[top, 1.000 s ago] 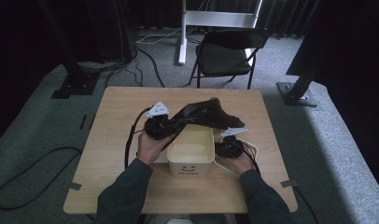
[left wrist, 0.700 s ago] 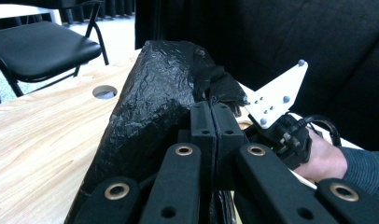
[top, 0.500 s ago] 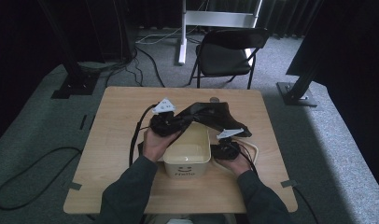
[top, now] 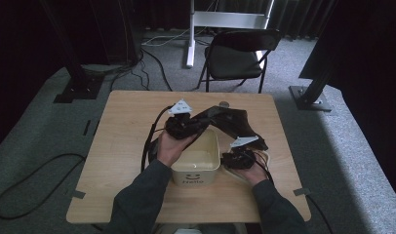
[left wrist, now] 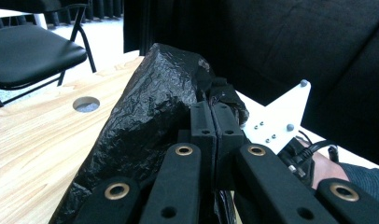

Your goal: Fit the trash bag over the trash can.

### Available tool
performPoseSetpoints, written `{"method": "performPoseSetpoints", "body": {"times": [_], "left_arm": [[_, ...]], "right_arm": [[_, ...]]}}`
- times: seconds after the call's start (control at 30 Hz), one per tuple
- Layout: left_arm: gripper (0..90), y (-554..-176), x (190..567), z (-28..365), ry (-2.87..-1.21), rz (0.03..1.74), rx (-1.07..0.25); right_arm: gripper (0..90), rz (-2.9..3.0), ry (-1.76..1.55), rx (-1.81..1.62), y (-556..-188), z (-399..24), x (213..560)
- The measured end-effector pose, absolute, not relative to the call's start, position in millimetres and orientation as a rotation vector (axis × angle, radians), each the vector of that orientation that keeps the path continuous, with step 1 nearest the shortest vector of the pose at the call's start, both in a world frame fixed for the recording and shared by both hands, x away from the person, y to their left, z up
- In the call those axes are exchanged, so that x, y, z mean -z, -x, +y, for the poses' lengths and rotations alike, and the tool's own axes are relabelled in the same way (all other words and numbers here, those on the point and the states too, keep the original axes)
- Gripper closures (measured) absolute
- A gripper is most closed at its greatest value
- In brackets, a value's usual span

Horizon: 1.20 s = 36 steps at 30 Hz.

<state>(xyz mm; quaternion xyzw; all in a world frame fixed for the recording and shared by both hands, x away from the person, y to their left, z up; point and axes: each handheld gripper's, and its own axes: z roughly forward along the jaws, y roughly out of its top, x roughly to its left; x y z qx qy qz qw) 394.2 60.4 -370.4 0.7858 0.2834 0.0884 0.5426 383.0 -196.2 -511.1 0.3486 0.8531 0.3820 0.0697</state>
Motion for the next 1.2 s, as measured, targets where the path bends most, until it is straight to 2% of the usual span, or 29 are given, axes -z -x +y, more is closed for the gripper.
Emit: {"method": "performPoseSetpoints", "body": {"times": [0.43, 1.2], "left_arm": [[89.5, -398, 367, 39, -1.885, 0.651, -0.206], [89.5, -393, 361, 5, -1.879, 0.596, -0.184]], "right_arm": [[65.7, 2.527, -1.1, -1.176, -378, -217, 508], [65.9, 2.495, -1.133, -1.2, -376, -228, 504]]}}
